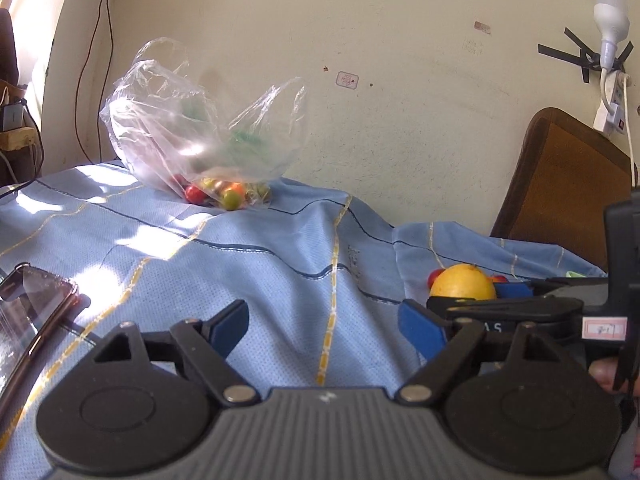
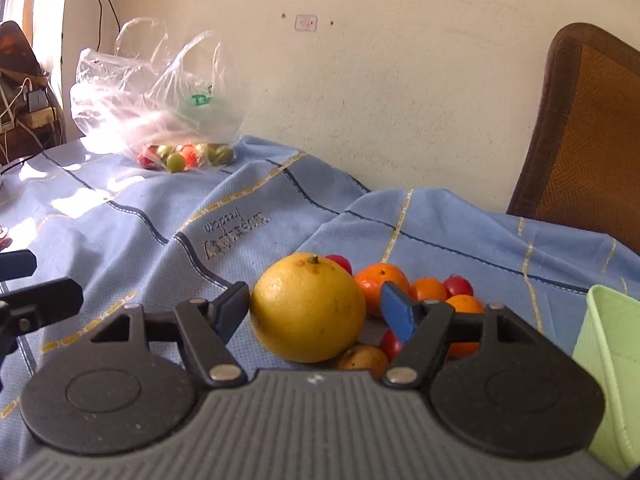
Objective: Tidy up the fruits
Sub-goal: 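Move the left gripper toward the large yellow grapefruit, then close the left gripper around the yellow grapefruit and lift it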
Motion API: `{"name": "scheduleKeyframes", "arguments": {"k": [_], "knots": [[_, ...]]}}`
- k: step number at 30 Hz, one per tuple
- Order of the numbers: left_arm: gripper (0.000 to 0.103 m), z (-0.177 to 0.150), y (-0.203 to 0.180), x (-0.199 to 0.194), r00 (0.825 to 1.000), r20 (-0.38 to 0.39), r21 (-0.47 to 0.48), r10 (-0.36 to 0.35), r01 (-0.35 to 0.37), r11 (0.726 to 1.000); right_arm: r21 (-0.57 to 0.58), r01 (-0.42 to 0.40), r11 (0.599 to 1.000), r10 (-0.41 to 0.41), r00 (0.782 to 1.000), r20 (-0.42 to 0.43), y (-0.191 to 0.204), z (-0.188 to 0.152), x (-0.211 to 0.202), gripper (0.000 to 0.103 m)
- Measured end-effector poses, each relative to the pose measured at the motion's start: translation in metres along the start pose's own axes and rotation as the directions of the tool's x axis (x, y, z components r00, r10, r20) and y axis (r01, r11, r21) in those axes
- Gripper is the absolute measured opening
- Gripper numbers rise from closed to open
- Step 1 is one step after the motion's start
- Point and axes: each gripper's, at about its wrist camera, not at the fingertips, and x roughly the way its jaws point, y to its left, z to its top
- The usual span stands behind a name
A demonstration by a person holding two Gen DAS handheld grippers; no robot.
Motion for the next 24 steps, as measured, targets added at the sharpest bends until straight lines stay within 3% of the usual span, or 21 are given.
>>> {"name": "scheduleKeyframes", "arguments": {"k": [1,3,10,15,20,24], "knots": [[0.085,0.0,0.001,0.0,1.0,0.0,-0.007,-0.002,0.002,1.0,-0.006,-0.008,1.0,0.008,1.0,-0.012,0.0,0.0,0.003,0.067],[0.085,0.001,0.004,0.001,1.0,-0.002,-0.023,-0.007,0.007,1.0,-0.018,0.003,1.0,-0.003,1.0,-0.008,0.004,-0.001,0.0,0.066],[0.085,0.003,0.01,0.002,0.999,-0.014,-0.052,-0.049,0.048,0.997,-0.032,-0.066,0.997,0.067,0.997,0.046,0.015,-0.014,-0.053,0.066],[0.085,0.002,0.003,0.001,0.988,-0.027,-0.022,-0.149,0.149,0.989,-0.001,-0.108,0.994,0.108,0.994,0.032,0.014,-0.041,-0.097,0.066],[0.085,-0.002,-0.014,-0.003,0.953,-0.081,0.029,-0.291,0.294,0.955,0.054,-0.073,0.996,0.072,0.997,0.021,0.008,-0.061,-0.118,0.066],[0.085,-0.007,-0.033,-0.012,0.889,-0.154,-0.007,-0.432,0.436,0.9,0.107,-0.074,0.992,0.073,0.997,0.011,0.003,-0.07,-0.119,0.067]]}}
